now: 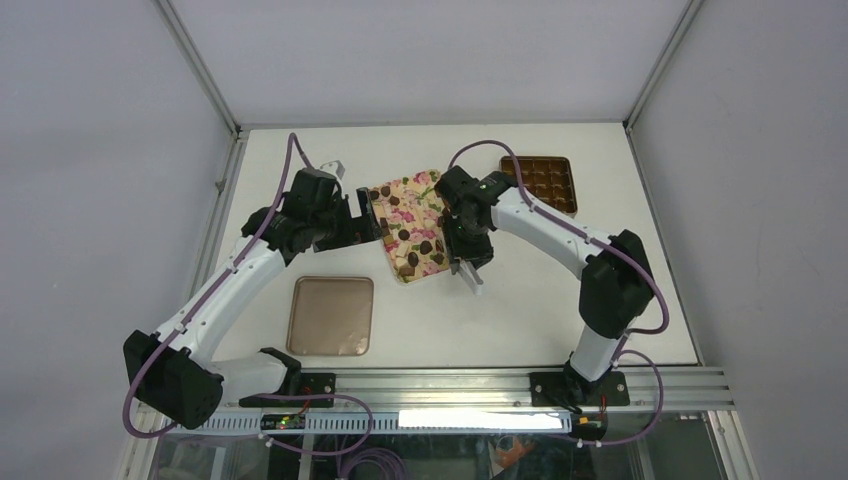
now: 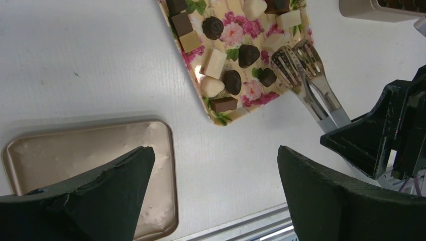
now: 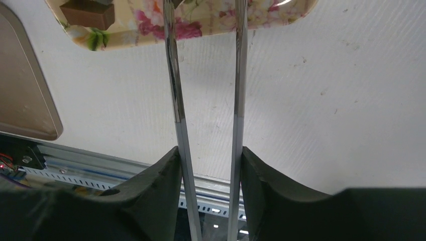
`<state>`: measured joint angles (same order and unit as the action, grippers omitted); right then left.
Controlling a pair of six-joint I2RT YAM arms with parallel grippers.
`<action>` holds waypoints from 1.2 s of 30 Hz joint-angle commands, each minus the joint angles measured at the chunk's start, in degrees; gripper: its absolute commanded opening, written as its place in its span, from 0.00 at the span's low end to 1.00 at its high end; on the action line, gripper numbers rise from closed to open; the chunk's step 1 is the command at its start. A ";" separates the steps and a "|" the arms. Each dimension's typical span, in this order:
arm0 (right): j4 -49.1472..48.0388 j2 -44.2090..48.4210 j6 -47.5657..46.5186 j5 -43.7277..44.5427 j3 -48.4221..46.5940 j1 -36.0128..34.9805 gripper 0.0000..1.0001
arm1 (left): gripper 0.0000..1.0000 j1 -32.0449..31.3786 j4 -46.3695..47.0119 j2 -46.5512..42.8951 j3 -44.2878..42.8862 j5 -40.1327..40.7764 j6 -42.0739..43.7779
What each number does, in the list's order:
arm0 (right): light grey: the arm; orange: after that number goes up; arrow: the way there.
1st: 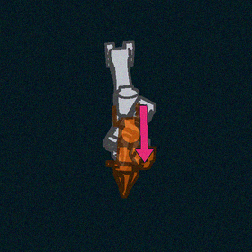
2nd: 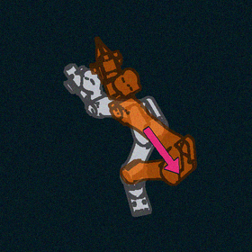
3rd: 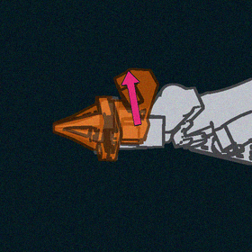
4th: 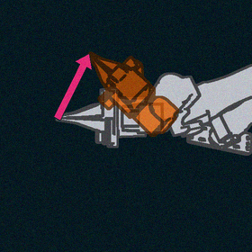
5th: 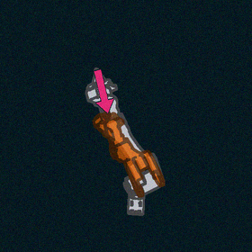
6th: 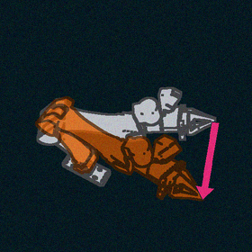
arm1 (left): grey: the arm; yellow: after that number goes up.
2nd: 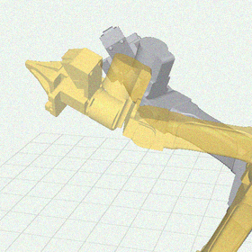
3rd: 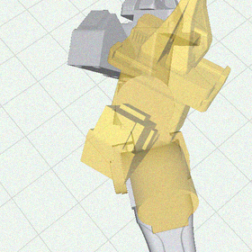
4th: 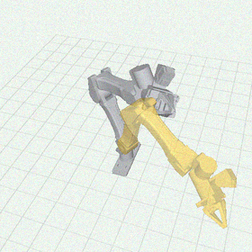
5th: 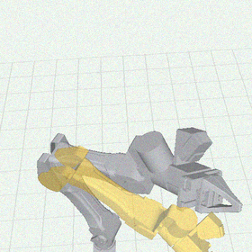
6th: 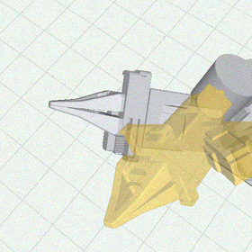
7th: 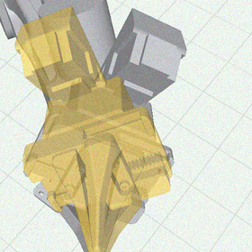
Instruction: Pack the chocolate
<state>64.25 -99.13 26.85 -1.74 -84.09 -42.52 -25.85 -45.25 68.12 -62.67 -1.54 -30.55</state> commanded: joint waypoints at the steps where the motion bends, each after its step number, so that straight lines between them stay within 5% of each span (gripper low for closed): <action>1: -0.44 -1.42 -1.14 1.30 -4.38 -0.28 0.47 | 0.99 -0.17 1.49 0.20 -2.03 0.26 0.79; 16: -1.73 -6.61 -2.02 6.03 -7.13 -1.31 0.44 | 0.99 -0.17 1.53 -0.82 -0.55 1.10 0.40; 27: -2.21 -1.23 -3.57 6.48 -5.08 -2.30 0.03 | 0.99 -0.17 2.01 -0.66 -0.37 0.42 1.09; 36: -0.70 5.20 -4.51 5.98 -3.93 -1.22 0.00 | 0.99 -0.15 2.11 0.03 -1.69 0.21 1.55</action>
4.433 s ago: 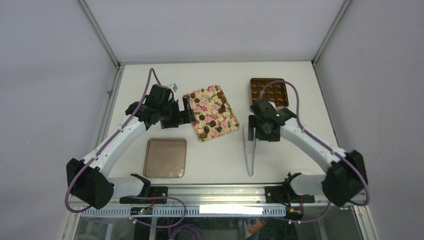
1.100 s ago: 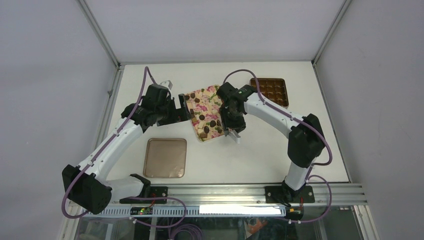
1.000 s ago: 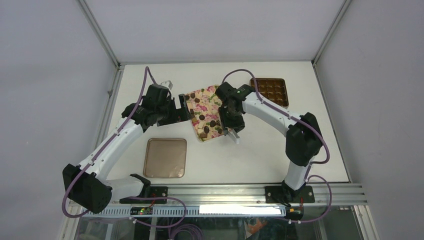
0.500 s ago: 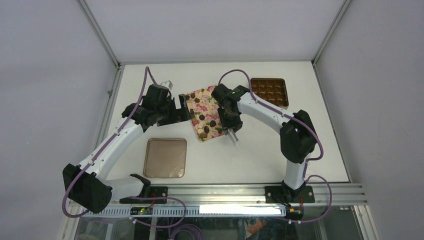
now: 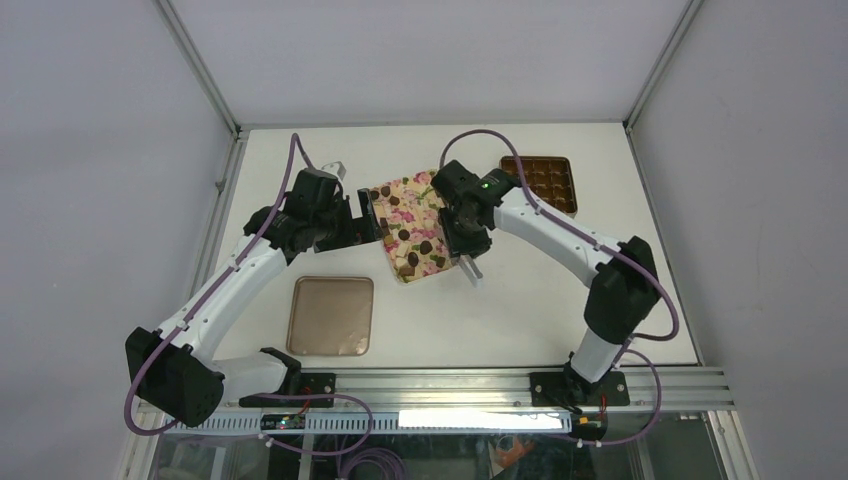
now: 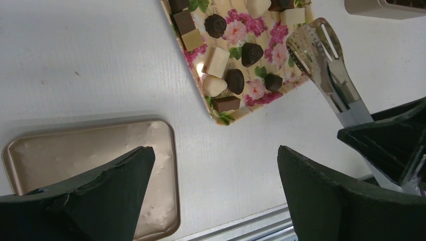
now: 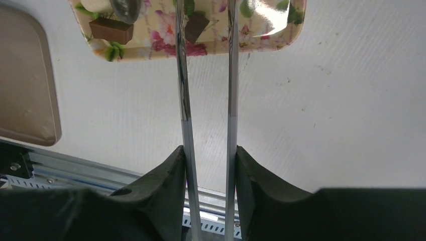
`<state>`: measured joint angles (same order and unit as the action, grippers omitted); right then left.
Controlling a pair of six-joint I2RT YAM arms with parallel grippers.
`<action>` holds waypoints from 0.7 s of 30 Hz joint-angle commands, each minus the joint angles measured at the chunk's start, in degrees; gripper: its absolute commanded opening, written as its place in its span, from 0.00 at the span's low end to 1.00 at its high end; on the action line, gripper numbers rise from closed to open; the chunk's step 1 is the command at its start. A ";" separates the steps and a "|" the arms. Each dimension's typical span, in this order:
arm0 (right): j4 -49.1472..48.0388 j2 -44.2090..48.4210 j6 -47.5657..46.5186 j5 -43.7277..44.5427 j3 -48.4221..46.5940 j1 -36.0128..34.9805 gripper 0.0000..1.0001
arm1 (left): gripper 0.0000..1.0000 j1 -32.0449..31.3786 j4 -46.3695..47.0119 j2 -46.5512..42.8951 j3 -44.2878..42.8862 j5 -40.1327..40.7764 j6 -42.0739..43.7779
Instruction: Pack the chocolate
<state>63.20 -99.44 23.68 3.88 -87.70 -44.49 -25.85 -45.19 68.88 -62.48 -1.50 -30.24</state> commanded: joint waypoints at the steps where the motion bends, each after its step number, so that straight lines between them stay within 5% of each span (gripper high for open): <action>1: 0.68 6.08 -1.41 0.34 -0.48 1.16 0.00 | 0.99 -0.10 2.10 -0.50 -2.17 -0.98 1.39; 10: 2.08 11.90 -3.41 0.00 -1.52 8.99 0.01 | 0.99 -0.17 1.81 1.83 -3.75 -6.76 2.12; 21: 0.29 10.55 -9.49 -9.55 -3.31 31.88 0.03 | 0.99 -0.16 4.40 2.04 -1.05 -9.71 -1.73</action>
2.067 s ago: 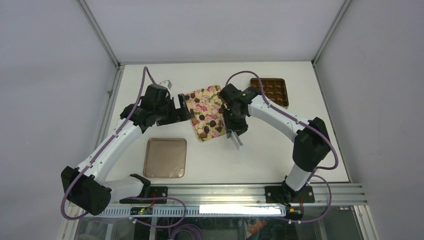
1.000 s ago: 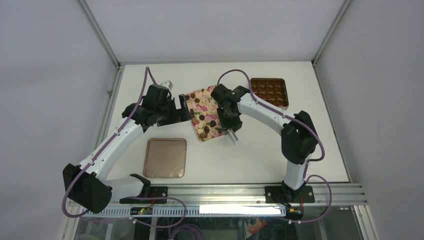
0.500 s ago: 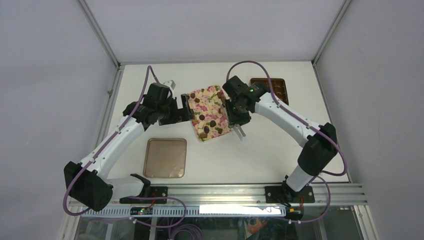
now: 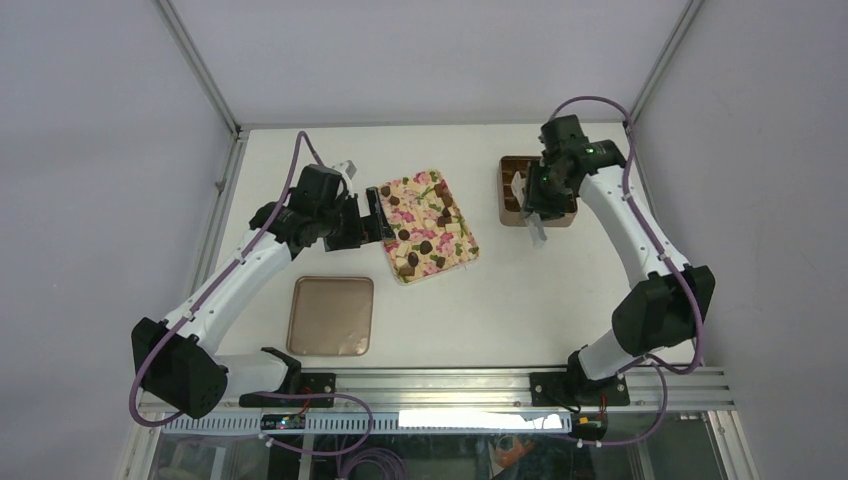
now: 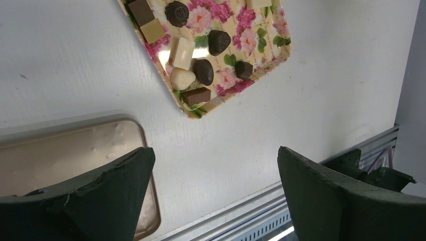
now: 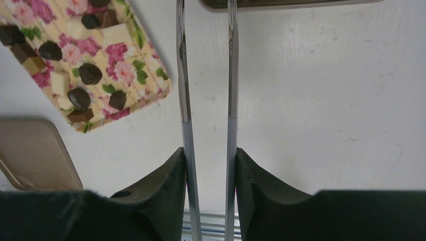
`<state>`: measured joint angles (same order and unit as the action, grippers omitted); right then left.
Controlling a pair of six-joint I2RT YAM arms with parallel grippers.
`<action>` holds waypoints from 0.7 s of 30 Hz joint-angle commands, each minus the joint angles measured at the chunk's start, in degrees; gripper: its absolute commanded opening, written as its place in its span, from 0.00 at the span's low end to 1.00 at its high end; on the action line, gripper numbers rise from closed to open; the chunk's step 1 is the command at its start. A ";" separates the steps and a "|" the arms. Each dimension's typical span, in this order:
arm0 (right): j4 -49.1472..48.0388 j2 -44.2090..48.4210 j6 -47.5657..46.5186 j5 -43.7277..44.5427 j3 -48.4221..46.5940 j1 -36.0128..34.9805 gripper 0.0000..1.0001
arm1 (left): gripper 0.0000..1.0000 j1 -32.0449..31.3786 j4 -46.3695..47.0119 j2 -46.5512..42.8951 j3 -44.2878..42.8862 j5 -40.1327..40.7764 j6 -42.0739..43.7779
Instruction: Pack the chocolate
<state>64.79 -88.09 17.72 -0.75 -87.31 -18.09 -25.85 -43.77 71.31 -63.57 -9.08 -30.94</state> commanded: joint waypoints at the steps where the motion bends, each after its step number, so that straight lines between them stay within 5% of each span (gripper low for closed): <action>1: -1.18 -1.88 -3.67 -4.81 -4.60 6.89 0.03 | 0.99 -0.10 2.83 -0.38 -0.22 -1.78 -0.64; 10: 1.17 -14.25 -5.67 -8.77 -13.72 16.79 0.04 | 0.99 -0.16 2.15 0.73 -1.16 -2.22 0.05; 21: 2.13 -22.99 -5.84 -7.77 -22.67 20.49 0.03 | 0.99 -0.10 1.39 1.52 -1.11 -1.43 1.72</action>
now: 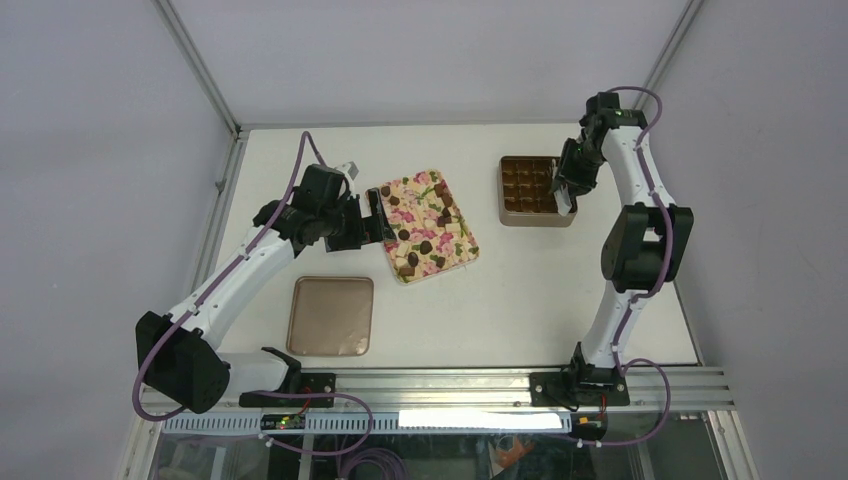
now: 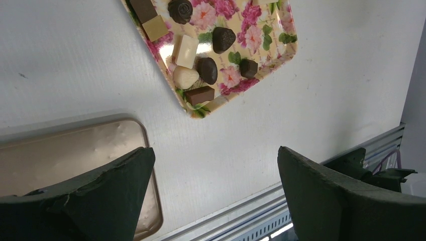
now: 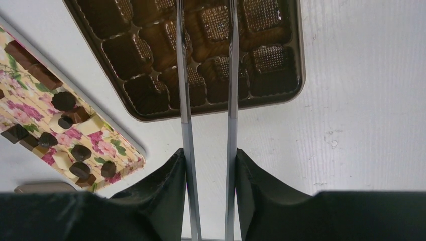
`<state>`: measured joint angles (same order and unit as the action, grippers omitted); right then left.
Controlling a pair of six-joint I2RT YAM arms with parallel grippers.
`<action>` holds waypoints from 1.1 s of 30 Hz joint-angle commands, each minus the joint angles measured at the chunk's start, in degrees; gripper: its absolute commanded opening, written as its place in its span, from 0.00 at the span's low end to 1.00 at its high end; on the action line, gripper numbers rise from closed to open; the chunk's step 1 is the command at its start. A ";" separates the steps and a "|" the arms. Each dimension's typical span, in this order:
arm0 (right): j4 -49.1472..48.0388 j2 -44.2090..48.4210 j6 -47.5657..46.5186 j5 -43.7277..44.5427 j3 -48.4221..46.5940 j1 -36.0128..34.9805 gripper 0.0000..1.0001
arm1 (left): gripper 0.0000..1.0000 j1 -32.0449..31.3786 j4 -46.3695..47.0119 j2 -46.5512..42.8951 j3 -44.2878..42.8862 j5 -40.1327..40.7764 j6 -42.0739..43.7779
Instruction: Pack the chocolate
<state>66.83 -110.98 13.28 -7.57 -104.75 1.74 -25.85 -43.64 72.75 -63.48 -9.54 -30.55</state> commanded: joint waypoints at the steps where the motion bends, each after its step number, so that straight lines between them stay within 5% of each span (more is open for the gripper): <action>1: 0.25 -0.74 -1.40 -0.69 -6.03 0.78 0.03 | 0.99 -0.10 1.15 0.18 -1.33 -0.92 1.48; 16: 1.19 -8.12 -1.20 0.85 -11.88 2.45 0.07 | 0.99 -0.08 -0.08 0.76 -2.10 2.29 2.07; 25: 0.32 -8.59 -0.96 0.98 -11.79 2.58 0.33 | 0.99 -0.08 -0.28 1.07 -2.21 2.96 1.44; 33: 0.34 -7.54 -1.47 0.86 -11.86 2.53 0.44 | 0.99 -0.08 -0.23 1.08 -2.08 2.32 1.37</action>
<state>67.96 -120.42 13.04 -6.70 -113.99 3.92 -25.85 -45.06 74.26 -63.51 -7.49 -29.76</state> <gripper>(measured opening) 0.429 0.992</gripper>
